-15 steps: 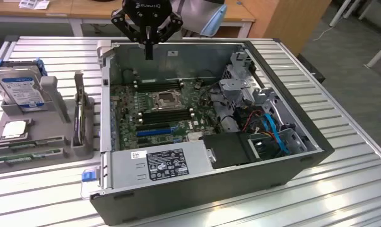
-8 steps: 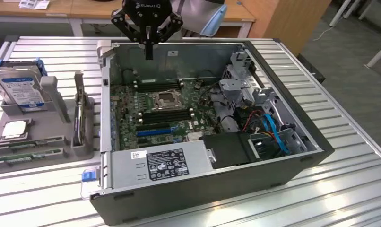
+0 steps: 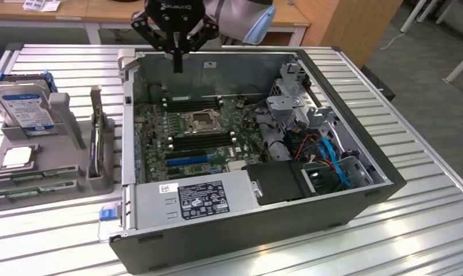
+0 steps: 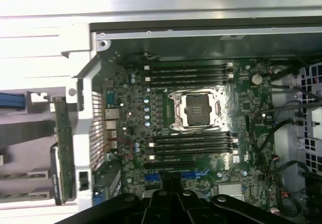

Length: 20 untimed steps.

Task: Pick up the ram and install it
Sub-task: 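Reach for the ram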

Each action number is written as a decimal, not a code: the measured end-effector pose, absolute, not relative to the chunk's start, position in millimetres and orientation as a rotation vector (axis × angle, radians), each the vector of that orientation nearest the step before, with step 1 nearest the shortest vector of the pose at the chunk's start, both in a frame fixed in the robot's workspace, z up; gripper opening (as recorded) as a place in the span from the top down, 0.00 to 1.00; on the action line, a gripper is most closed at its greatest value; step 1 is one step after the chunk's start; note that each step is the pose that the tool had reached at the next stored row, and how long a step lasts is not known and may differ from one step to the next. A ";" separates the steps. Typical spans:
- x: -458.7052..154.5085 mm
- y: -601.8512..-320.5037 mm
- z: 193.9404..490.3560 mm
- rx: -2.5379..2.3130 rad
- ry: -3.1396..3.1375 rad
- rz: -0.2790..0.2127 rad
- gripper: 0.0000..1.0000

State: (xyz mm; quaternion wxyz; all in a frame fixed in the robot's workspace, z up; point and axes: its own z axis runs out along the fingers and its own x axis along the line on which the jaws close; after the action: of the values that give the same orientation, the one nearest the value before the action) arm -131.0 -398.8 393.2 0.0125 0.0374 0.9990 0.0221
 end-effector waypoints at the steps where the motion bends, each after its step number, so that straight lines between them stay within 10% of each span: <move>1: -135.8 -398.8 393.3 0.117 3.114 0.069 0.90; 20: -222.1 -399.1 393.2 0.117 3.113 0.069 0.90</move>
State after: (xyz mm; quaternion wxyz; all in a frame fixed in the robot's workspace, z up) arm -222.1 -399.1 393.2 0.0126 0.0374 0.9990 0.0221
